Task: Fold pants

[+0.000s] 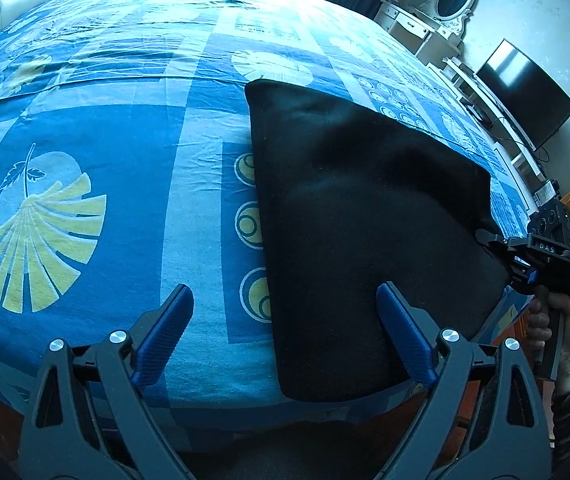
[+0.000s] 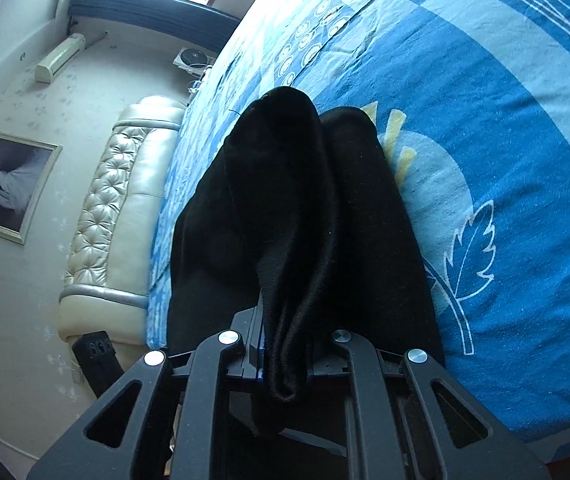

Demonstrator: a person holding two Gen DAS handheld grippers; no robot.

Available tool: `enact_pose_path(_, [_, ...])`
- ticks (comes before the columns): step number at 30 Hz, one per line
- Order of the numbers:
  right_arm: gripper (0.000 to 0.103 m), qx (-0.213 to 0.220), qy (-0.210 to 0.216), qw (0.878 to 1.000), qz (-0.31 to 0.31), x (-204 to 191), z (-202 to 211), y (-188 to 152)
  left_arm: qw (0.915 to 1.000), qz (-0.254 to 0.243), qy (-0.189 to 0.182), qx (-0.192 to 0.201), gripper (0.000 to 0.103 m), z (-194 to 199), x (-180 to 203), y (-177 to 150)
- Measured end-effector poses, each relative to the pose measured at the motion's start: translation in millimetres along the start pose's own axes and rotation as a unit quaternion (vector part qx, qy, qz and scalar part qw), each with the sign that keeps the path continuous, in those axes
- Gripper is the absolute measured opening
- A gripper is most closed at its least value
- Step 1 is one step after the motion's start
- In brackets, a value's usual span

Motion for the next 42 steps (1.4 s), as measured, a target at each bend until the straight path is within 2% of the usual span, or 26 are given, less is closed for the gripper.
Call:
enact_pose_path(10, [0.015, 0.016, 0.018, 1.000, -0.017, 4.3, 11.8, -2.1, 1.0000, 0.002, 0.003, -0.002, 0.094, -3.4, -0.9, 0.5])
enact_pose_path(18, [0.024, 0.047, 0.027, 0.997, -0.045, 18.3, 44.5, -10.7, 1.0000, -0.002, 0.006, 0.002, 0.095, -2.6, -0.2, 0.4])
enact_pose_path(21, [0.033, 0.059, 0.019, 0.997, -0.039, 15.2, 58.6, -13.9, 1.0000, -0.001, 0.007, 0.001, 0.095, -2.6, -0.9, 0.4])
enact_pose_path(22, [0.043, 0.064, 0.017, 0.997, -0.037, 13.7, 63.8, -15.6, 1.0000, -0.001, 0.007, 0.001, 0.095, -2.3, -1.2, 0.5])
enact_pose_path(23, [0.061, 0.074, 0.006, 0.997, -0.034, 11.6, 71.4, -16.6, 1.0000, -0.002, 0.008, 0.001, 0.095, -1.6, -1.7, 0.6])
enact_pose_path(24, [0.072, 0.081, -0.015, 0.996, -0.031, 11.2, 75.5, -17.8, 1.0000, -0.002, 0.009, 0.002, 0.095, -1.1, -1.7, 0.9])
enact_pose_path(25, [0.079, 0.086, -0.044, 0.995, -0.024, 10.6, 80.3, -18.7, 0.9999, -0.001, 0.011, 0.003, 0.095, -0.3, -2.4, 1.0])
enact_pose_path(26, [0.079, 0.083, -0.067, 0.994, -0.015, 9.7, 84.5, -20.1, 0.9999, -0.001, 0.010, 0.003, 0.095, 0.4, -2.8, 1.0])
enact_pose_path(35, [0.079, 0.097, -0.104, 0.990, 0.023, -4.1, 101.0, -30.4, 1.0000, 0.002, 0.001, 0.004, 0.095, 13.3, -9.0, -0.3])
enact_pose_path(38, [0.081, 0.102, -0.100, 0.990, 0.020, -10.1, 97.4, -32.0, 0.9998, 0.013, -0.011, 0.005, 0.095, 19.3, -14.7, -2.7])
enact_pose_path(42, [0.082, 0.099, -0.076, 0.992, 0.013, -14.8, 89.2, -34.9, 0.9980, 0.041, -0.047, -0.005, 0.095, 25.3, -23.4, -8.8])
Point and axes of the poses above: each gripper's, at about its wrist camera, not at the fingertips, and z roughly against the way its jaws point, x to its right, y to its top, the point moved 4 cm from there along -z, roughly the way its jaws point, and after that the axes turned 13 degrees about y, right-handed, at the moved point
